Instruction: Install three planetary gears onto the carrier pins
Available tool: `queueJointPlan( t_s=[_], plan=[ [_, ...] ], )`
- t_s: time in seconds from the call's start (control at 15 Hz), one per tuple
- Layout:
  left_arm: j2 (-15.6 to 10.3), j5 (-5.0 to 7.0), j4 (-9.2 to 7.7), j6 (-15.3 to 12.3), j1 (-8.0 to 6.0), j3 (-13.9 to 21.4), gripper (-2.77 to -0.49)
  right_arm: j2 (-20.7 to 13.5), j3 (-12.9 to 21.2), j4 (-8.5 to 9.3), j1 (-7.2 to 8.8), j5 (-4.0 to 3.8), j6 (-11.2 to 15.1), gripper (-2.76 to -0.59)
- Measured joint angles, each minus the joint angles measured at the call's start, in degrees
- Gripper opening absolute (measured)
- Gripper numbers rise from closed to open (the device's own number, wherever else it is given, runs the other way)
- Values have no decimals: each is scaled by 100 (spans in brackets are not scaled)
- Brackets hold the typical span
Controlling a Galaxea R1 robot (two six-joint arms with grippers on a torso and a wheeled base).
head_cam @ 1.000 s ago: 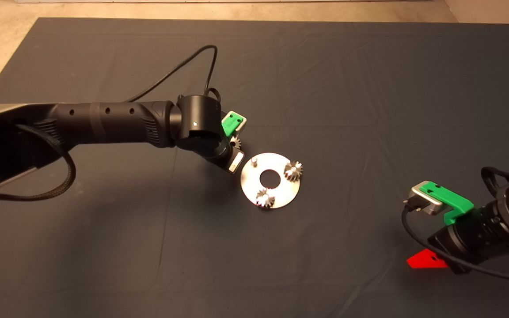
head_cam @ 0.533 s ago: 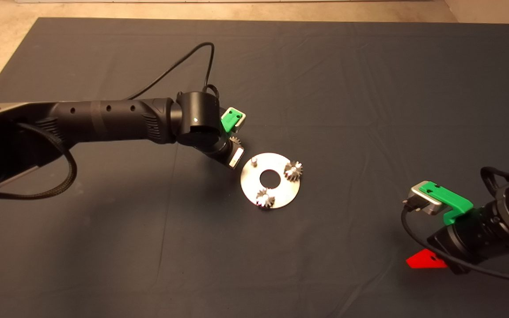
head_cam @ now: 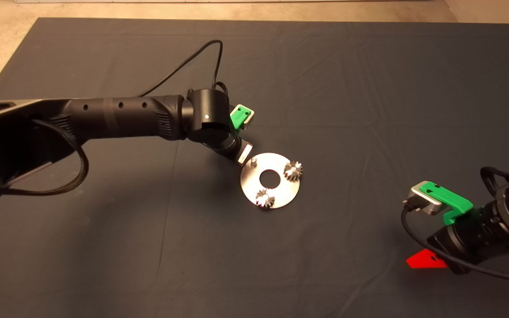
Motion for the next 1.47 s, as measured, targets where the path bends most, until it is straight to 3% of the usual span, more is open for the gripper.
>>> queueJointPlan(
  t_s=[0.33,0.67,1.27,1.47],
  plan=[
    [-33,-100,0,26,0,-15,-188,0,0,0,0,0,0,-160],
    [-30,-188,-5,41,0,-15,-214,2,0,0,0,0,0,-160],
    [-33,-221,-5,41,0,-15,-233,2,0,0,0,0,0,-160],
    [-33,-221,-5,41,0,-15,-238,2,0,0,0,67,0,-160]
  ],
)
